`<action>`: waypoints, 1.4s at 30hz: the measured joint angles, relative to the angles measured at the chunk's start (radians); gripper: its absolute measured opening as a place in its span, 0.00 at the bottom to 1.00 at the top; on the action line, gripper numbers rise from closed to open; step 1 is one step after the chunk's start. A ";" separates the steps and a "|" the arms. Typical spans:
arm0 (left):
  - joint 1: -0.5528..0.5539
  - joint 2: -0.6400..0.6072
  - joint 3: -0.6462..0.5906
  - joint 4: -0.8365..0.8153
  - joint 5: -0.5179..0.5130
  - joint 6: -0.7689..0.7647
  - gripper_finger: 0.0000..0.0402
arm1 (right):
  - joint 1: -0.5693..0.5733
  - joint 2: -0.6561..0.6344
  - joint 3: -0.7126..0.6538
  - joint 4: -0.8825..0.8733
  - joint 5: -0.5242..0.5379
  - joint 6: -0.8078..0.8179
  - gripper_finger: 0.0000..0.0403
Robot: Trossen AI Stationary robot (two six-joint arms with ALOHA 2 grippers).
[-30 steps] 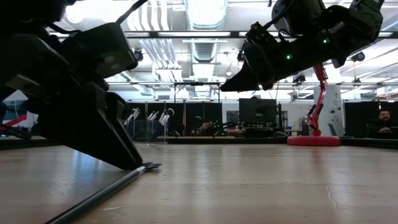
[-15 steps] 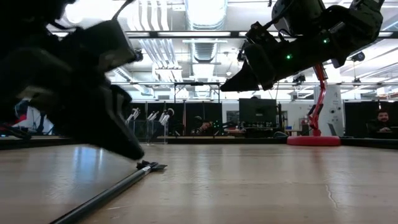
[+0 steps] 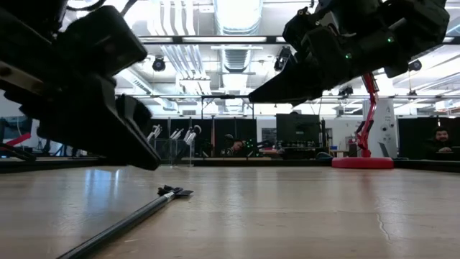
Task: Put items in baskets/containers
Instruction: Put the black eyebrow comb into the transparent organizer
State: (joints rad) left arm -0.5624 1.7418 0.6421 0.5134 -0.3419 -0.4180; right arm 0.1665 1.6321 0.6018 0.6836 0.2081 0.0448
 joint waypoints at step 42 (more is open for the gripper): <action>0.119 0.150 0.356 -0.459 0.117 0.343 0.02 | 0.000 0.022 -0.002 -0.024 0.000 0.008 0.02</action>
State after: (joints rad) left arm -0.4438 1.8916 0.9985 0.0544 -0.2245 -0.0753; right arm 0.1661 1.6539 0.5995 0.6597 0.2079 0.0528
